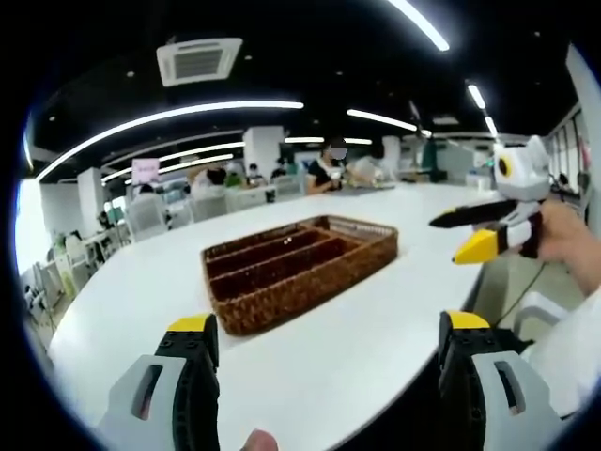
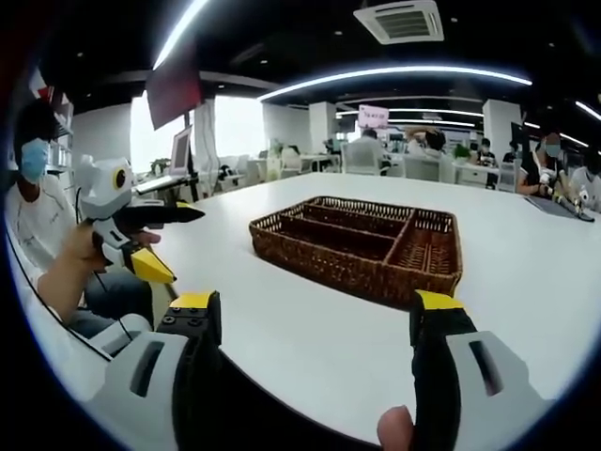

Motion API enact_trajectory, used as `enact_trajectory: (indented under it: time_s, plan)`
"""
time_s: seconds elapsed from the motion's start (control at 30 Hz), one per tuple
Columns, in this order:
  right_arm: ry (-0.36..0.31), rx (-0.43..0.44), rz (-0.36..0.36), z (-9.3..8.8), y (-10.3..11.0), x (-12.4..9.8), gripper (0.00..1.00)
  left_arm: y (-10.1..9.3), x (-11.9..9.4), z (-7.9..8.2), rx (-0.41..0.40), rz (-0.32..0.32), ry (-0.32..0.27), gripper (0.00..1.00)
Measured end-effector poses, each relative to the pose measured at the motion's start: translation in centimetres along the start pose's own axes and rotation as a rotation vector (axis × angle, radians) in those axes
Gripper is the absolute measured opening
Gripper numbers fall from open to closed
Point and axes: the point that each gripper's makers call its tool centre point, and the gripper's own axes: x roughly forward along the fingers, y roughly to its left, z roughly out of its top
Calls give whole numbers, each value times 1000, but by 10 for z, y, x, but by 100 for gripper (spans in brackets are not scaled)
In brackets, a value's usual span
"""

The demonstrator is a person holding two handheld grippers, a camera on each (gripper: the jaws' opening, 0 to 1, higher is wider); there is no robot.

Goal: Arrange the knives, forks, and spoons in their matching storage slots by inserting each utensil handle-first until every utensil is classified and aligned in the correct compartment

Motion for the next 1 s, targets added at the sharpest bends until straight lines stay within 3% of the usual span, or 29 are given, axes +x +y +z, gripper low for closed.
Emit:
enact_trajectory:
  time_s: [1.0]
  plan:
    - [-10,9,-7,0,-4,-2,85,2,0,0,-4,9,-6,98]
